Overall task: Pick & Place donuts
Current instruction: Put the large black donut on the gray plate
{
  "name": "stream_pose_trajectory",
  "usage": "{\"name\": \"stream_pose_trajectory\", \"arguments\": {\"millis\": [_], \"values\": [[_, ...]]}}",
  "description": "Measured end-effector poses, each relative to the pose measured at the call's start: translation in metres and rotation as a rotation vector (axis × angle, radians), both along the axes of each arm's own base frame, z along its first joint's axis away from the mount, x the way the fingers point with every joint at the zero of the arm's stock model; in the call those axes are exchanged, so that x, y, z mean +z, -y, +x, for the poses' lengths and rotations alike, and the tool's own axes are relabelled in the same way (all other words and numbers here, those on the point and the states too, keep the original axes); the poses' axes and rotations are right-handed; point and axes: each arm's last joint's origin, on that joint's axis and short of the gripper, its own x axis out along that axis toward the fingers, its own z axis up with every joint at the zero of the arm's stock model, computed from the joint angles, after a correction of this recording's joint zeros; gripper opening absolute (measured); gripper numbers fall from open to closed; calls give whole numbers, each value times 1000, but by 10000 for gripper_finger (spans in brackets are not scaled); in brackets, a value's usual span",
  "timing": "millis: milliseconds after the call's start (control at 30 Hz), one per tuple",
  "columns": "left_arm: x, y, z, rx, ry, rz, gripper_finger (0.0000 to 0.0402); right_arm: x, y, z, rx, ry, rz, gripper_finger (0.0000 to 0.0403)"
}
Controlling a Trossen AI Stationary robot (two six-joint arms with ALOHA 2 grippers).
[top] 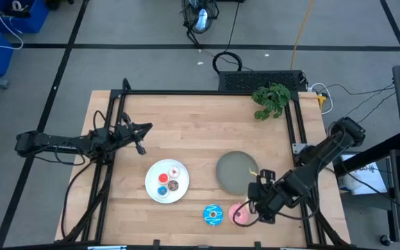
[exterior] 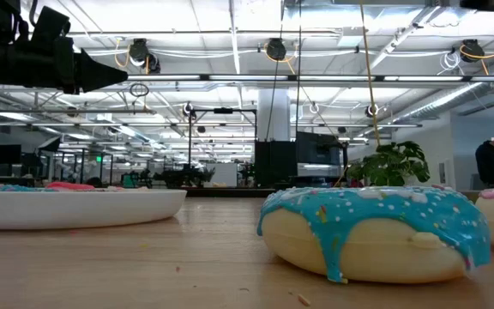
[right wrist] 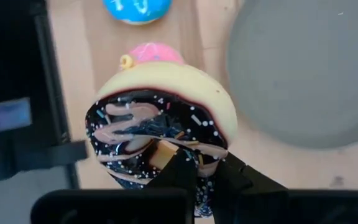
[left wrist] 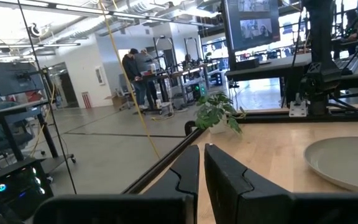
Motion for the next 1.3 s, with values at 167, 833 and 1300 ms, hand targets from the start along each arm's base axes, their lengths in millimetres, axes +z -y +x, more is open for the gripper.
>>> {"name": "stream_pose_trajectory", "arguments": {"millis": [167, 833, 1300], "values": [[0, 0, 0, 0, -2, 0, 33, 10, 5, 5, -11, 3, 14, 10], [-3, 0, 0, -4, -22, -32, 33, 7, 13, 9, -24, -41, -9, 9], [-3, 0, 0, -1, -34, -8, 33, -23, 139, 62, -149, -121, -132, 9]]}}
